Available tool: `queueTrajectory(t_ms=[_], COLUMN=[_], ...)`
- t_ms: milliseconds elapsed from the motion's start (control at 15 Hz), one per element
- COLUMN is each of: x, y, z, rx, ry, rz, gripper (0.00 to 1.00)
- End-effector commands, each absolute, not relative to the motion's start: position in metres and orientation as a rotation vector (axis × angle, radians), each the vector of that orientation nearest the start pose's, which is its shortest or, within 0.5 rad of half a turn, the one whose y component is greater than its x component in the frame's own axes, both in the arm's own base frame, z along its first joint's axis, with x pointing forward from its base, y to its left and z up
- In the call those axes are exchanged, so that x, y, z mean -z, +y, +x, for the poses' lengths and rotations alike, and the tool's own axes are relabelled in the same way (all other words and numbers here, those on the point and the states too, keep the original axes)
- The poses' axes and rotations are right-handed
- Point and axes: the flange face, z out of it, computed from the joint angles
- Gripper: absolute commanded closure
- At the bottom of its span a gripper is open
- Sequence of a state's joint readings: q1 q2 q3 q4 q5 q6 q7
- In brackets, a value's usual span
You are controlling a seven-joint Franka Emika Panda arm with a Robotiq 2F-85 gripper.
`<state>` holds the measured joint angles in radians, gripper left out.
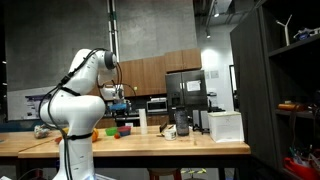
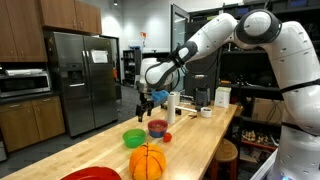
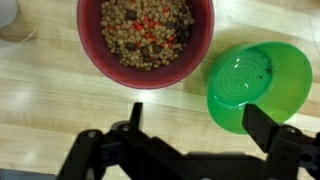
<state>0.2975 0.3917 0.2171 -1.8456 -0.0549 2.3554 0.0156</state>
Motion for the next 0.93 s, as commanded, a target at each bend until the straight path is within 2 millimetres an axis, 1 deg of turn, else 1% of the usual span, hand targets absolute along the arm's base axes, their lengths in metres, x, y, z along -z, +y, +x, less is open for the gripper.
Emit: queueTrajectory(t_ms=[0, 467, 867], x=[-0.331, -0.332, -0.334], y=[0.311, 0.309, 0.294], z=[0.571, 0.57, 0.563], rx=[0.172, 0.17, 0.145], ry=[-0.779, -0.766, -0.675], rz=[-2.964, -2.974, -3.048], gripper=[0.0, 0.0, 0.0])
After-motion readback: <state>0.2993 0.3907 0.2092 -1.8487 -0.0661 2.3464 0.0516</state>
